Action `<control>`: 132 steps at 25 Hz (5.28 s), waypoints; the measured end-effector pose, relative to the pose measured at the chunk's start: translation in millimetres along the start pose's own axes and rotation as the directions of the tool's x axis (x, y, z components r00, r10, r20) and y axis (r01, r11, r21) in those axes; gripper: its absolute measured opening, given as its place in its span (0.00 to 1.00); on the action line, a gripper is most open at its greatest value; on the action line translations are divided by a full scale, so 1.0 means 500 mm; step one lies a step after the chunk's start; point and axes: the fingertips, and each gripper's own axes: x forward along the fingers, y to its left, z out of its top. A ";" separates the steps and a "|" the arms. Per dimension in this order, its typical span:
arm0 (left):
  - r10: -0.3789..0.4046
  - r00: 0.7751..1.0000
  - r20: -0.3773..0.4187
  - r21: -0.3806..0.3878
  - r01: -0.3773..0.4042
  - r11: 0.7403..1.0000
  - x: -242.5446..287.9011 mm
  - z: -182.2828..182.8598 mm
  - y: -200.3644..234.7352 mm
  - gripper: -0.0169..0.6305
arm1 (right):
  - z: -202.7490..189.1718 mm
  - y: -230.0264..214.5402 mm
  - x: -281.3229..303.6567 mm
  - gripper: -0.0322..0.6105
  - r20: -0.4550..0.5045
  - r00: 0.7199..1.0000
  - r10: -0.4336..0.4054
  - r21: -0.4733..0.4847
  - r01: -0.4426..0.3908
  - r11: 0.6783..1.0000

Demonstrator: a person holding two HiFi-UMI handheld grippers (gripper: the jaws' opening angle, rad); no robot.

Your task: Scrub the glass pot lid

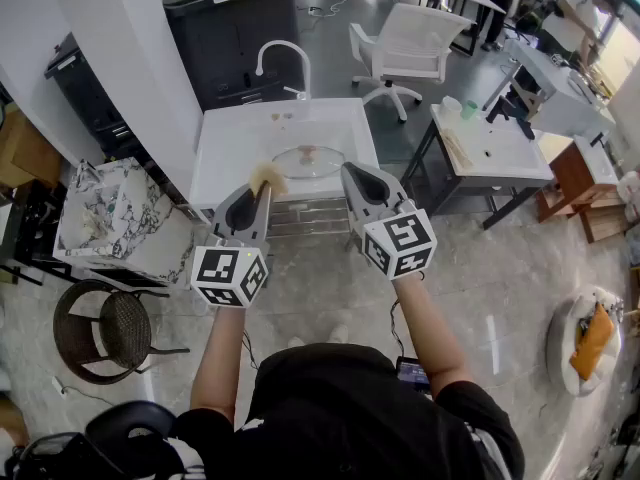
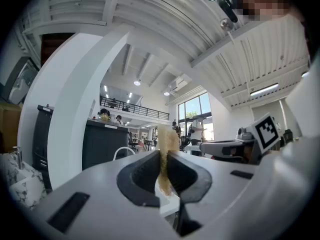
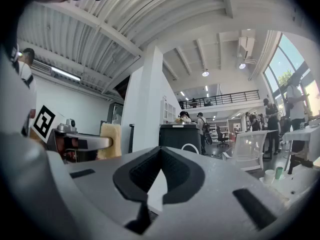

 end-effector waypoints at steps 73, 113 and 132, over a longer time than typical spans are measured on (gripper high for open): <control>-0.015 0.991 -0.136 -0.077 0.004 0.997 0.525 -0.163 0.317 0.06 | -0.178 -0.271 0.523 0.05 -0.142 0.982 0.121 0.031 -0.118 0.993; -0.106 0.900 -0.423 -0.212 0.016 0.977 0.695 -0.496 0.484 0.06 | -0.504 -0.355 0.702 0.05 -0.497 0.847 0.189 0.107 -0.156 0.982; -0.092 0.784 -0.614 -0.163 -0.012 0.986 0.688 -0.709 0.443 0.06 | -0.778 -0.359 0.654 0.19 -0.726 0.562 0.396 0.237 -0.335 0.912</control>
